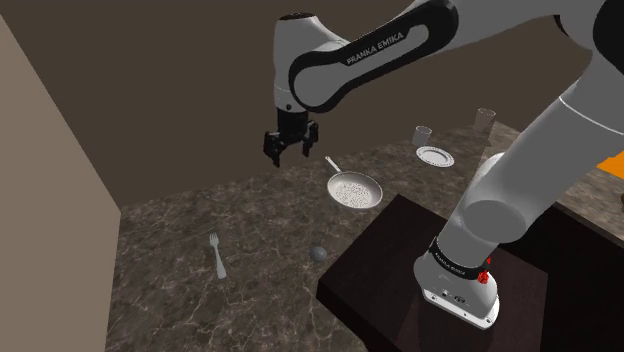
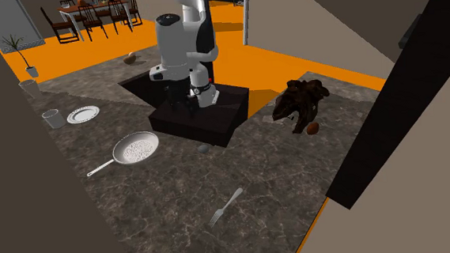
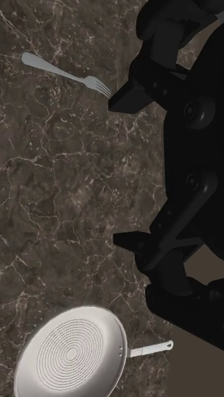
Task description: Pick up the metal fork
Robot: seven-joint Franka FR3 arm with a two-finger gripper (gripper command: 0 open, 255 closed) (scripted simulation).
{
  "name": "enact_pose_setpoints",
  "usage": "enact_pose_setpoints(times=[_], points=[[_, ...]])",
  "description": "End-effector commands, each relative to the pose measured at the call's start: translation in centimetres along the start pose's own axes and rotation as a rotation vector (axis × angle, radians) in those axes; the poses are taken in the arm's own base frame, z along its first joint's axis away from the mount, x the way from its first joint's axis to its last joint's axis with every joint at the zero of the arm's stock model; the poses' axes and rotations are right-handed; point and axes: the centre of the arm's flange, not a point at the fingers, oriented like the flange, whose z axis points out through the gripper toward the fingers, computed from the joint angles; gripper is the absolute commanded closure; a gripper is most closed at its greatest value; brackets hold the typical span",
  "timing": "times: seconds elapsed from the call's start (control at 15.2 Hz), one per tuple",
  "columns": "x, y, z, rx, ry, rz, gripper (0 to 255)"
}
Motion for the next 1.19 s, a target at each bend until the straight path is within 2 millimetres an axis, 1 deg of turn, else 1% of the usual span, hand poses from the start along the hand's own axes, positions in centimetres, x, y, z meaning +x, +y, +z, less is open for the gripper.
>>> enact_pose_setpoints(times=[0.0,1.12], points=[[0.5,-1.8,1.9,0.003,-0.013,0.007,0],[5.5,-15.5,19.2,0.021,-0.124,0.065,0]])
